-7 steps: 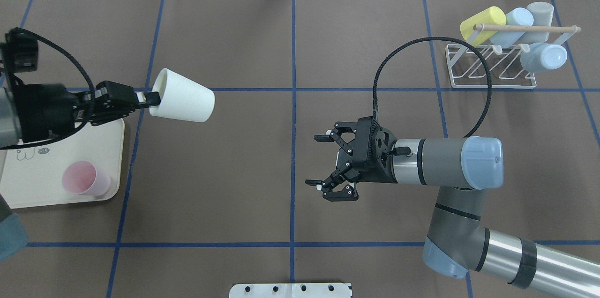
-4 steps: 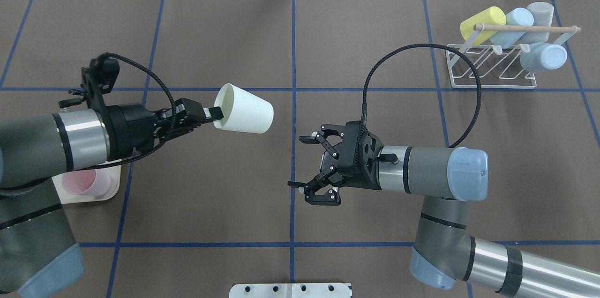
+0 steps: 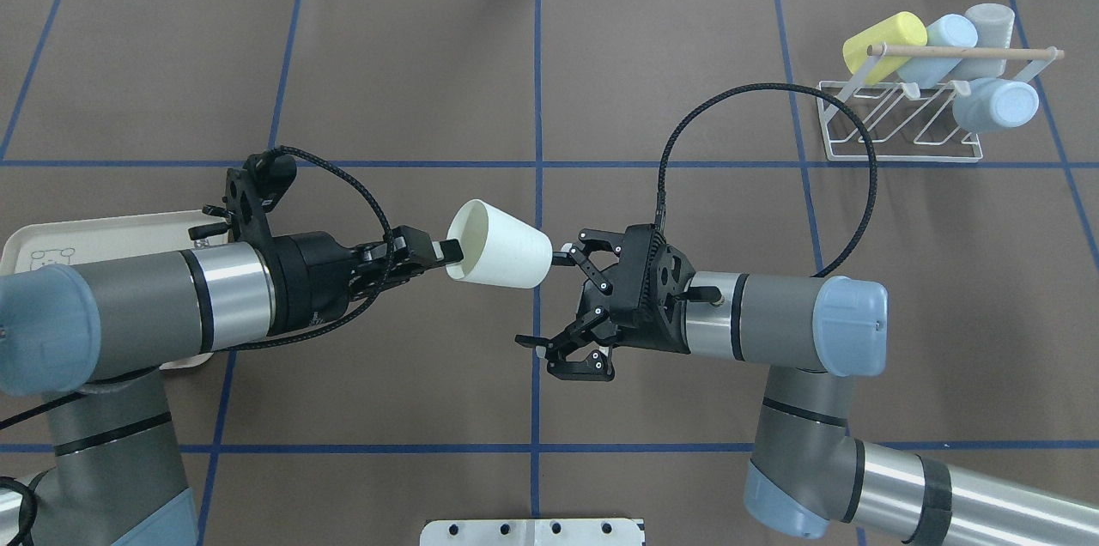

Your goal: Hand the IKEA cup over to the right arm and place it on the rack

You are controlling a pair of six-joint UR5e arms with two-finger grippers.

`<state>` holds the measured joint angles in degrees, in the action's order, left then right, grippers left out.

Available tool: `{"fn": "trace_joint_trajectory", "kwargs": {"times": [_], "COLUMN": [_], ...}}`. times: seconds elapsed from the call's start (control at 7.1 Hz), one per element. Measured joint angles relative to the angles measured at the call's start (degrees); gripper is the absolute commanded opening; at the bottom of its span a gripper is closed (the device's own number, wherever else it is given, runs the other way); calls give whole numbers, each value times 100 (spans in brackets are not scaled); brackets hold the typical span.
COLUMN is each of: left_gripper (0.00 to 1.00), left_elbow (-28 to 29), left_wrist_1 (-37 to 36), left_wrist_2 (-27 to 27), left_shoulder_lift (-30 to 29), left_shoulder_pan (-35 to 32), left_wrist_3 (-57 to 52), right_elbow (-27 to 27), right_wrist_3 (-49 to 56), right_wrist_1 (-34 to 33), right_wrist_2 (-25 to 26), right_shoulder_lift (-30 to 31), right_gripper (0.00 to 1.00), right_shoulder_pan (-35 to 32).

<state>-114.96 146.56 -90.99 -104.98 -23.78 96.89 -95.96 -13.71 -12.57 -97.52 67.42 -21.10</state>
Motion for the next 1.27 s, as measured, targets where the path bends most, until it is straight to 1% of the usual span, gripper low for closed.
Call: {"fn": "trace_joint_trajectory", "kwargs": {"times": [0.7, 0.84, 0.99, 1.13, 1.27], "left_gripper": [0, 0, 0, 0, 0], "left_elbow": [81, 85, 87, 88, 88], "left_wrist_1": [-5, -5, -5, -5, -5], "left_wrist_2": [5, 3, 3, 3, 2], "left_shoulder_lift": [51, 45, 42, 37, 28], "left_shoulder_pan": [237, 239, 241, 242, 242], "left_wrist_3": [-43, -46, -47, -47, -50], "right_elbow": [-19, -22, -24, -17, -8], "right_wrist_3": [-1, 0, 0, 0, -1], "right_wrist_1": [6, 8, 46, 154, 252], "right_wrist_2": [16, 20, 37, 72, 96], "right_shoulder_lift": [-41, -44, -44, -43, -39], "right_gripper": [98, 95, 86, 72, 60], "right_shoulder_pan": [-7, -8, -8, -8, -8]}}
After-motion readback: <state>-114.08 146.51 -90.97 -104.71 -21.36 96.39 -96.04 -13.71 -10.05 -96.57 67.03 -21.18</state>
